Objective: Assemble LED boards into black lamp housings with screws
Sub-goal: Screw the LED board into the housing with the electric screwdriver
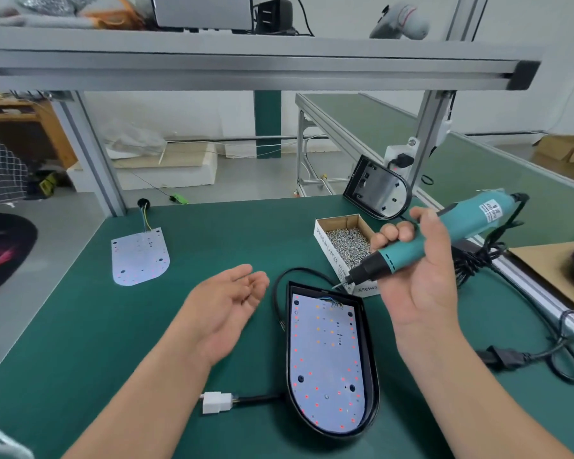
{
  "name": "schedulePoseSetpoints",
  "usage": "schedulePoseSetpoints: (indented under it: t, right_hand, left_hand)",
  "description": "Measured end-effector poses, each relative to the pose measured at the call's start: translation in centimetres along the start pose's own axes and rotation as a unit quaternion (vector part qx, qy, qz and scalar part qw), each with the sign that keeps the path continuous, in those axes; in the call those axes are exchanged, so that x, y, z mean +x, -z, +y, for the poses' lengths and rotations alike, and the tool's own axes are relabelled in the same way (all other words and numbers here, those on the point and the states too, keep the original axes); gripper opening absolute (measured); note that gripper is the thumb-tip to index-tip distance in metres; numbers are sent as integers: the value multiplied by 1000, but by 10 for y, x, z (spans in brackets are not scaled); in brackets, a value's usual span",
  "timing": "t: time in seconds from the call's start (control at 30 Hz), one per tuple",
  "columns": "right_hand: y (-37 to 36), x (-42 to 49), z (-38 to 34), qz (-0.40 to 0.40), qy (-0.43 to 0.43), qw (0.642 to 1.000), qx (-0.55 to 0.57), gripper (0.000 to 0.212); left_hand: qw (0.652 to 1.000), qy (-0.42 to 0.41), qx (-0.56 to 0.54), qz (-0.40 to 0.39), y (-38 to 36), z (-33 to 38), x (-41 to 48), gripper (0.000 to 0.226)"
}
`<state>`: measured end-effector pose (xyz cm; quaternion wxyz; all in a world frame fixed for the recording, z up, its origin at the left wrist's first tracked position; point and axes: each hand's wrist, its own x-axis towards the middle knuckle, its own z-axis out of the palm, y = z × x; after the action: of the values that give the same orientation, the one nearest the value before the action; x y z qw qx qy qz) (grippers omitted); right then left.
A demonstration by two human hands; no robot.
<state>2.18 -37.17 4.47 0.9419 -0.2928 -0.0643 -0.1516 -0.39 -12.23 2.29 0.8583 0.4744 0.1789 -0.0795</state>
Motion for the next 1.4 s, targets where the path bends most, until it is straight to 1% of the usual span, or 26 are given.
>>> schedulePoseSetpoints:
  t: [0.07,0.17,0.27,0.33,0.4,0.43,0.5,0.6,0.7,0.77,0.9,0.93,1.03,1.13,1.2,1.3,1.4]
  right_hand:
    - [0,0,0,4,-2,1000,2,11]
    - [-1,-2,2,10,-6,1000,1,10]
    - [-1,-2,2,12,-8,1000,2,9]
    - [-2,-2,2,12,-9,1000,1,8]
    - [-2,-3,3,13,-12,1000,-1,8]
    - [-2,-3,3,13,-12,1000,-3,8]
    - [-3,-3,3,13,-12,1000,-4,8]
    - [-4,-4,3,8,-12,1000,0,9]
    - [-7,-7,1,-4,-12,1000,16,10]
    - [-10,-8,-1,-16,-8,1000,22,11]
    - [-17,-12,-6,-34,-1,999,32,14]
    - [-19,-13,-7,-35,0,999,35,14]
    - [-22,-15,-11,-32,3,999,44,15]
    - [-24,-17,-11,-32,3,998,47,14]
    - [-25,-19,-10,-39,3,998,48,14]
    - [-27,-20,-9,-51,2,998,43,15]
    - [-27,-21,-8,-57,-1,998,37,15]
  left_hand:
    - [992,28,-120,-24,5,6,2,41]
    - [973,7,-229,-33,8,14,3,28]
    - [966,-13,-257,3,8,11,7,38]
    - [968,9,-250,1,6,6,6,40]
    - [975,24,-219,-15,4,3,1,32]
    - [980,20,-198,-21,2,2,-1,28]
    - [988,-3,-151,-37,-2,2,-6,24]
    - [994,-42,-41,-96,-9,1,-15,21]
    - [982,-93,90,-141,-18,-4,-28,27]
    - [969,-133,146,-150,-23,-7,-35,20]
    - [952,-178,193,-155,-29,-11,-44,8]
    - [946,-187,209,-160,-30,-12,-46,10]
    - [928,-214,257,-166,-32,-16,-49,28]
    - [910,-239,302,-152,-33,-21,-50,36]
    - [904,-253,315,-142,-33,-25,-49,32]
    - [897,-279,319,-123,-34,-29,-48,17]
    - [893,-299,321,-103,-32,-32,-46,19]
